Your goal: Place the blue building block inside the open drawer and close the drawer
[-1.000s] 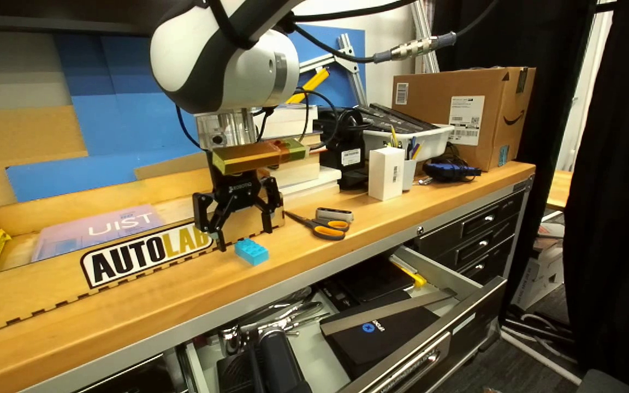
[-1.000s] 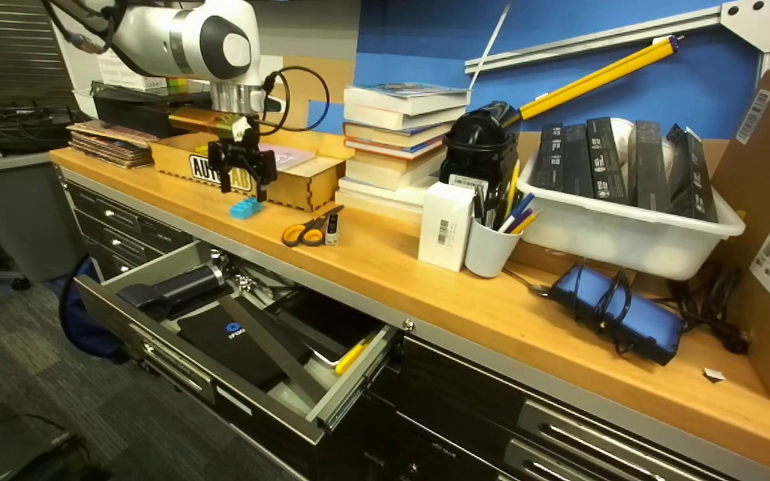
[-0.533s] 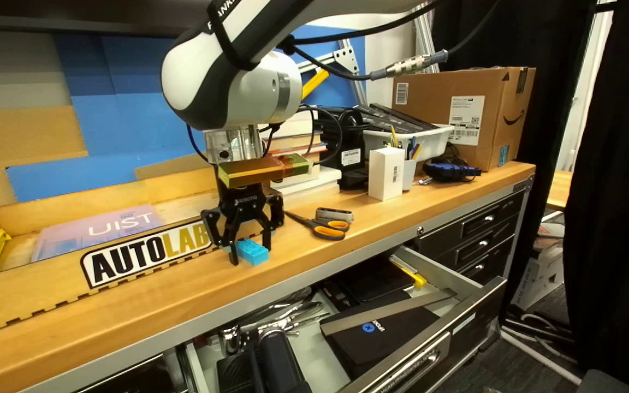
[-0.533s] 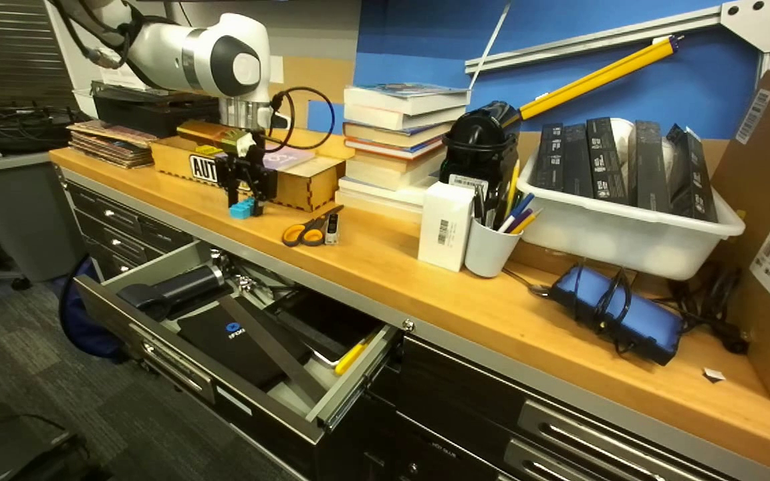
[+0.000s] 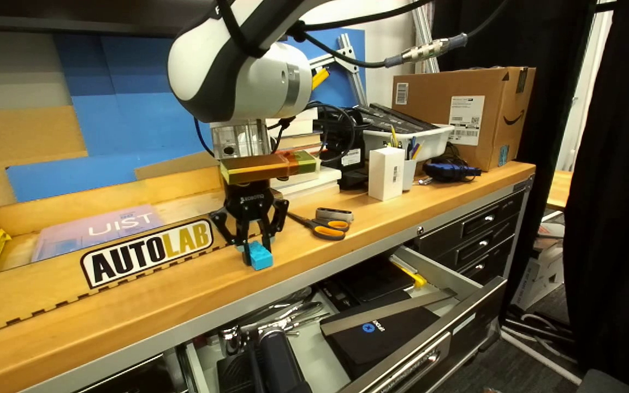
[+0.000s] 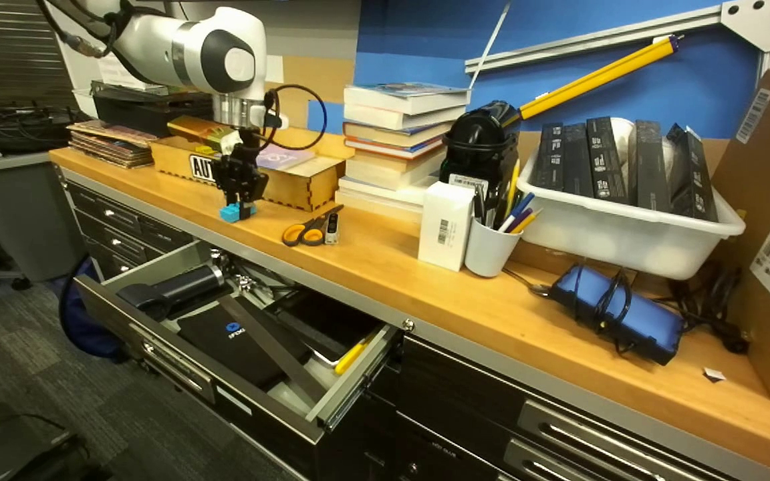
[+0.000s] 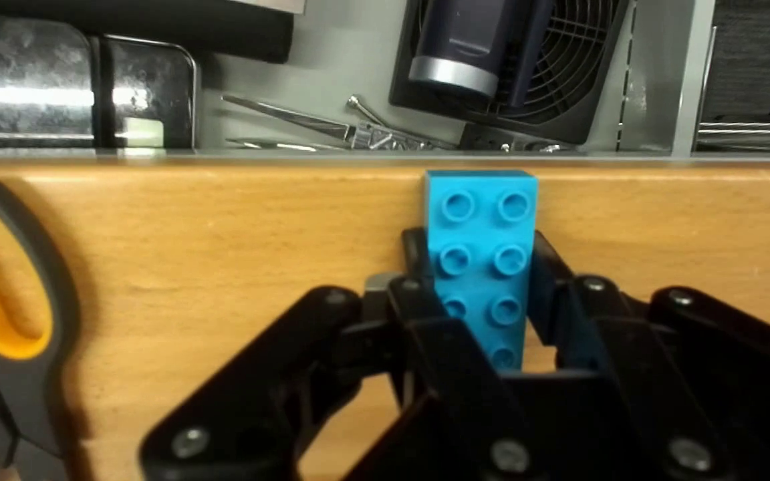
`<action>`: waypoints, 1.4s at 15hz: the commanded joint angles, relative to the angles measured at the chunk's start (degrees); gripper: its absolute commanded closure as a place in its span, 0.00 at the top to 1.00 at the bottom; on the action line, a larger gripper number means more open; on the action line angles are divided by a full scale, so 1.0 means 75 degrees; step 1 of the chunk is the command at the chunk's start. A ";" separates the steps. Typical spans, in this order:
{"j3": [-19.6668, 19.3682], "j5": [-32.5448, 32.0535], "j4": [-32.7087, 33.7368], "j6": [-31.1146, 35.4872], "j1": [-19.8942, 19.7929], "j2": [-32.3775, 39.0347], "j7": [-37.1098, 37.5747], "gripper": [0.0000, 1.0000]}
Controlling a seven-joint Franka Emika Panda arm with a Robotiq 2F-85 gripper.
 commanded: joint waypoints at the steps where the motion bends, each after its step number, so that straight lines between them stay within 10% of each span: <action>1: -0.0091 0.0160 -0.1621 0.0295 0.0092 -0.1094 0.0164 0.14; 13: -0.0525 0.0335 -0.4512 0.1515 -0.0312 -0.2205 0.2549 0.14; 14: -0.0581 0.0428 -0.4531 0.1587 -0.0376 -0.2188 0.2552 0.62; 21: -0.0523 0.1242 -0.6054 0.1670 -0.0505 -0.3329 0.1686 1.00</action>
